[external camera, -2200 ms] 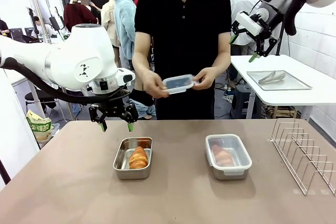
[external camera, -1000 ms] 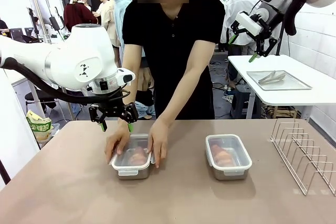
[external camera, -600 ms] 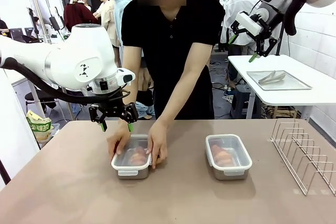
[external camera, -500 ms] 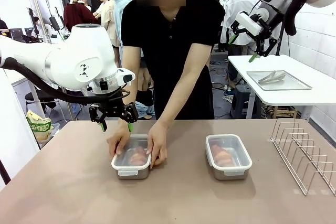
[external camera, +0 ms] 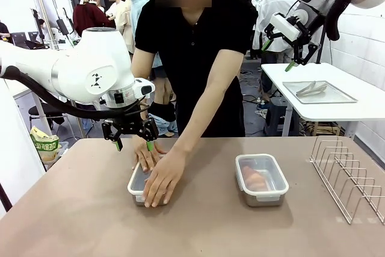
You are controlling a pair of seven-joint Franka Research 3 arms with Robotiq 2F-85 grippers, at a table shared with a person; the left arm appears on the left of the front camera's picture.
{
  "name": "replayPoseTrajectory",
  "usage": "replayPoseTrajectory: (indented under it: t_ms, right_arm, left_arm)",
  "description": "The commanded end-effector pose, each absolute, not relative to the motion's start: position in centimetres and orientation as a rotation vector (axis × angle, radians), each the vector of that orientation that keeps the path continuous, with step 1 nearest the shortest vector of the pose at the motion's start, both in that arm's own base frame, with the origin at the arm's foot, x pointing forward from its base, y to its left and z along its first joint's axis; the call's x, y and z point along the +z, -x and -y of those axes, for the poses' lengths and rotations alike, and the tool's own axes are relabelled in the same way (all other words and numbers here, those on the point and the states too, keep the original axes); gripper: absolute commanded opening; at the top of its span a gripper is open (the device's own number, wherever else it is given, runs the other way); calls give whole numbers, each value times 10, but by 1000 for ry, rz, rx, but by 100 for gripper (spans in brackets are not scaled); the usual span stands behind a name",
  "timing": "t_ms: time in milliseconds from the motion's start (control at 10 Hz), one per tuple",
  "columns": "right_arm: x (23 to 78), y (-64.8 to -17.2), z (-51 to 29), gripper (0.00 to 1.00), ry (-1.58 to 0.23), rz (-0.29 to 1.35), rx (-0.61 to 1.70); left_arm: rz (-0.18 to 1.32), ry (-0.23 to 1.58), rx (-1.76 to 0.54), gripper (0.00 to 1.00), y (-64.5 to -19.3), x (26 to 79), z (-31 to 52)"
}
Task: Place the bread in airtight containers.
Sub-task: Release when the human grabs the Airtight Container lid.
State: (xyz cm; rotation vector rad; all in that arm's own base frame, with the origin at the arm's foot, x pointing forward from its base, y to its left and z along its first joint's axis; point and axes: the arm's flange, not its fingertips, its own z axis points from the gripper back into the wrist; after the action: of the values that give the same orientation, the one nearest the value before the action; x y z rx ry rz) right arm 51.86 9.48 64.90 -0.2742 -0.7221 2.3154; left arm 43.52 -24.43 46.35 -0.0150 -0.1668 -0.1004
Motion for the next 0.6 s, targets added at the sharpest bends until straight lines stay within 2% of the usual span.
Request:
replayPoseTrajectory:
  t_ms: [0,500]
  right_arm:
    - [649,-519,-94,100,272,736,2314]
    - [649,-519,-94,100,272,736,2314]
  left_arm:
    - [168,17,-96,100,-435,465,244]
    - [168,17,-96,100,-435,465,244]
